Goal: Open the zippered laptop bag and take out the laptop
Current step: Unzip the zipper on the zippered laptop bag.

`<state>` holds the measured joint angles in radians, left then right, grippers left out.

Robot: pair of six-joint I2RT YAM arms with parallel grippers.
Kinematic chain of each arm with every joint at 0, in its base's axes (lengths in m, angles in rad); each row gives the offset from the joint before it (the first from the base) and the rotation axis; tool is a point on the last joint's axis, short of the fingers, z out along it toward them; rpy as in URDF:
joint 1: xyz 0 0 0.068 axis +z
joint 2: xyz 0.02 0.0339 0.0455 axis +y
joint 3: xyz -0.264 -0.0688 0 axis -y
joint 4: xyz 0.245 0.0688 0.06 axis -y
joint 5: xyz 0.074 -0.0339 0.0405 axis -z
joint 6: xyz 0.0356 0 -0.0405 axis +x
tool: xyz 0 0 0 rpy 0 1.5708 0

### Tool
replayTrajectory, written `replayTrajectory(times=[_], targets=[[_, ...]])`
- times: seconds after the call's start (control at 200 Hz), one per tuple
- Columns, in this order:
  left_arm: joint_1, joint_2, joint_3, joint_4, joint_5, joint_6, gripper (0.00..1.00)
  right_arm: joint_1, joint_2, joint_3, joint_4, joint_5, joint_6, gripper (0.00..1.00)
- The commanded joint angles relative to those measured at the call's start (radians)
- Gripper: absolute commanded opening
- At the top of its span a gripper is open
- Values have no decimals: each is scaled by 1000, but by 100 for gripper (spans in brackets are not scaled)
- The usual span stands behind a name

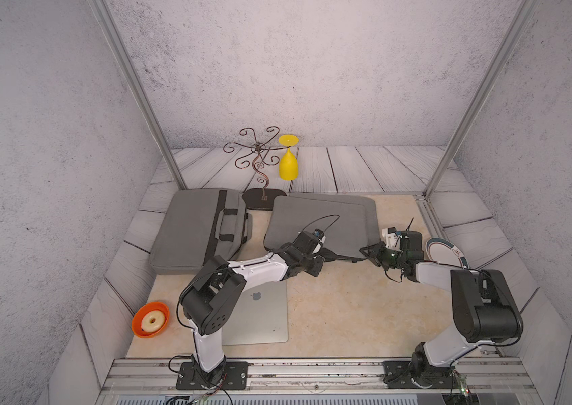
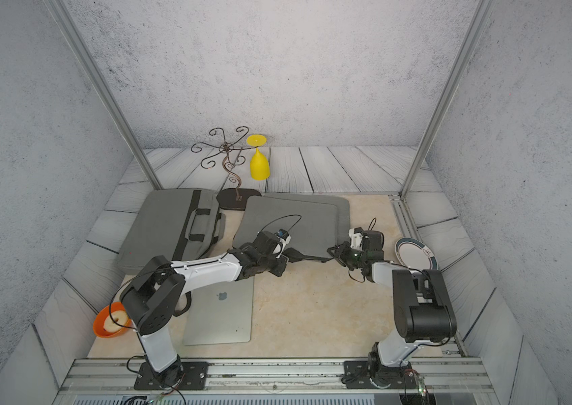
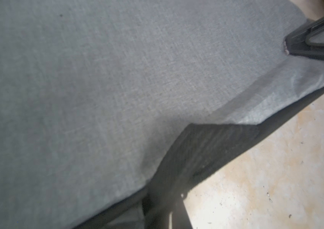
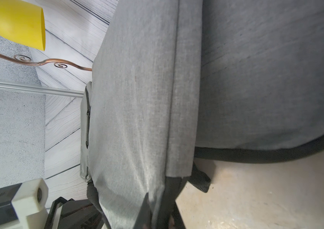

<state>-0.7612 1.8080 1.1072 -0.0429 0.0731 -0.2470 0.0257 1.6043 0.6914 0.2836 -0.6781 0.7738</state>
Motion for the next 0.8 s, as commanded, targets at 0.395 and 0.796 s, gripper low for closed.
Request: replayTrajectory(times=[0.395, 0.796], targets=[[201, -102, -68, -164, -151, 49, 0, -60, -61, 25, -97, 157, -80, 0], [397, -69, -16, -216, -118, 99, 0, -73, -70, 94, -240, 150, -198, 0]])
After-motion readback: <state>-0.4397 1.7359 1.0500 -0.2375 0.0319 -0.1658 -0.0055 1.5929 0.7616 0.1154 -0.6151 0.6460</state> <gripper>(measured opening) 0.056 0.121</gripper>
